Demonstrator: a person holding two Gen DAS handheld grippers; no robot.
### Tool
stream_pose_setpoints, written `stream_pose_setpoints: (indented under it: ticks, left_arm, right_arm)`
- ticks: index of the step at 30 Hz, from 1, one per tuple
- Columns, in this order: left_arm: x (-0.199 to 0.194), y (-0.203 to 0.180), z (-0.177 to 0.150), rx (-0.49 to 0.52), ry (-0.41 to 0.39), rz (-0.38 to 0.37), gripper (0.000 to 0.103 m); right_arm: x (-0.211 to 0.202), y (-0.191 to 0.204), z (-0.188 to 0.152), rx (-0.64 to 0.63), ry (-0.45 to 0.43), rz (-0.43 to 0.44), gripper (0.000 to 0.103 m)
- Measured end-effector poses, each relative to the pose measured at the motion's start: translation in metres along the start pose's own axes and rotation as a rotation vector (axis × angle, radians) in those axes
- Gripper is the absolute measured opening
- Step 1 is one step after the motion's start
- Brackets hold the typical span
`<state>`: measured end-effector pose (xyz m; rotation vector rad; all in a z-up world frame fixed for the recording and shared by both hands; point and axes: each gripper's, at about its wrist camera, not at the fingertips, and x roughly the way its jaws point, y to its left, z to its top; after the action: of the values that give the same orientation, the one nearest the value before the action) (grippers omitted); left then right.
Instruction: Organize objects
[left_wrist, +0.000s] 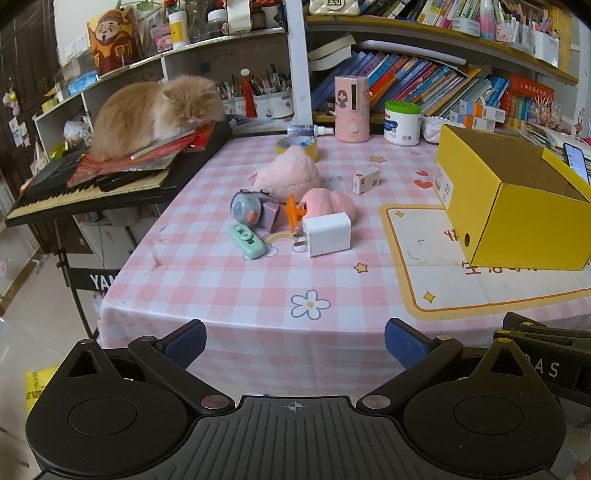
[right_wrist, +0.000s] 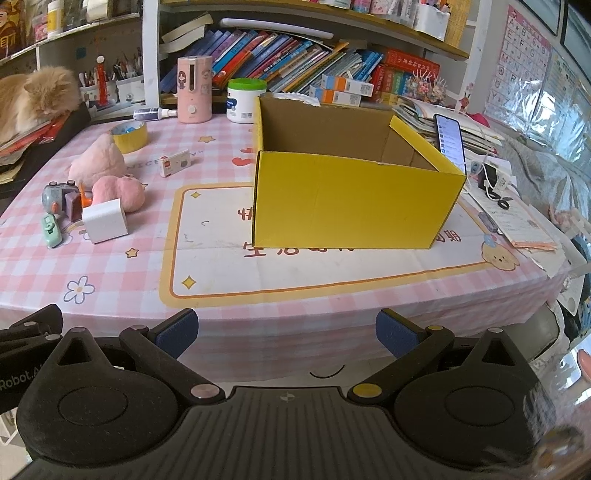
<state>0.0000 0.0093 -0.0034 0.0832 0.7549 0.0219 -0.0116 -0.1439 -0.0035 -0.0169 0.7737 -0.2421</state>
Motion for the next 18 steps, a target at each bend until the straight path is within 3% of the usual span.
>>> stream_pose_setpoints:
  ticks: [18]
  left_arm:
    - [0.003,0.016,0.001,-0.022,-0.004,-0.010,0.103]
  right_arm:
    - [-0.001,0.012,0.003,-0.010,-0.004,0.010,0.103]
